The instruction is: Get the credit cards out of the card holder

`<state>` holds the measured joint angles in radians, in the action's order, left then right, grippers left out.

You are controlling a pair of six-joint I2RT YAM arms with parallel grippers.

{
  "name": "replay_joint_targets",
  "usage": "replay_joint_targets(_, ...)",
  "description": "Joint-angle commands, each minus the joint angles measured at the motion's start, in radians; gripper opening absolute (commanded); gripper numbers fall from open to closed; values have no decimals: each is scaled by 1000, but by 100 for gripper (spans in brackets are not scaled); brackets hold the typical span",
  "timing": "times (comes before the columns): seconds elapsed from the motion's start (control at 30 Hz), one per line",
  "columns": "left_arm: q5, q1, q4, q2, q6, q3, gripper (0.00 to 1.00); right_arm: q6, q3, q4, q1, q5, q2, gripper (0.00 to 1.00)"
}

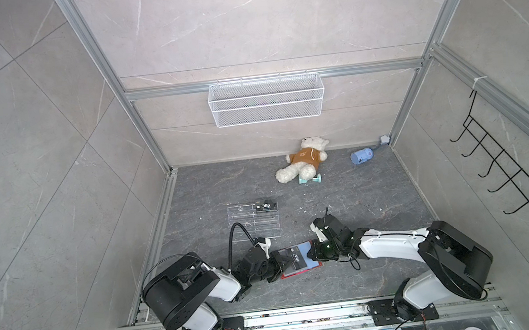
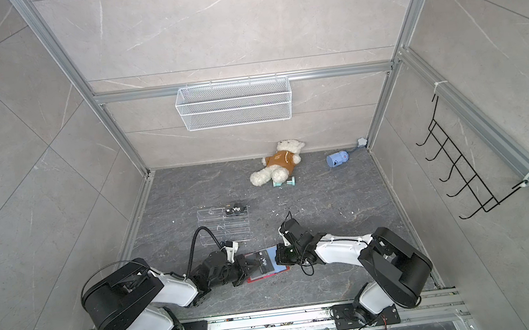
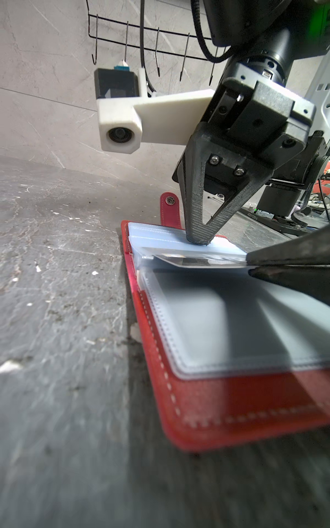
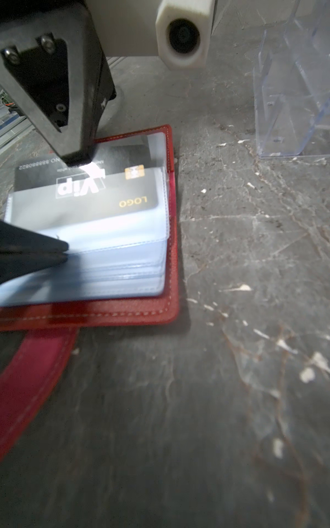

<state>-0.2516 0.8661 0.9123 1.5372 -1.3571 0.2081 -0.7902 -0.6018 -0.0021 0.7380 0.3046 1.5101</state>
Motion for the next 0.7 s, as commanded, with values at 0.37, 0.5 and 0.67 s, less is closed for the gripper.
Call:
replay_joint_targets(0.37,17,4,7,77,-2,29,24,-3,24,-30,-1,2,18,0)
replay_joint_targets(0.5,12,5,40,112,-8,39,17,-3,26,-31,-1,1,16,0)
replay_joint_targets(0.67,39,4,30,81,-10,18,5,-3,29,-34,-1,-2,5,0)
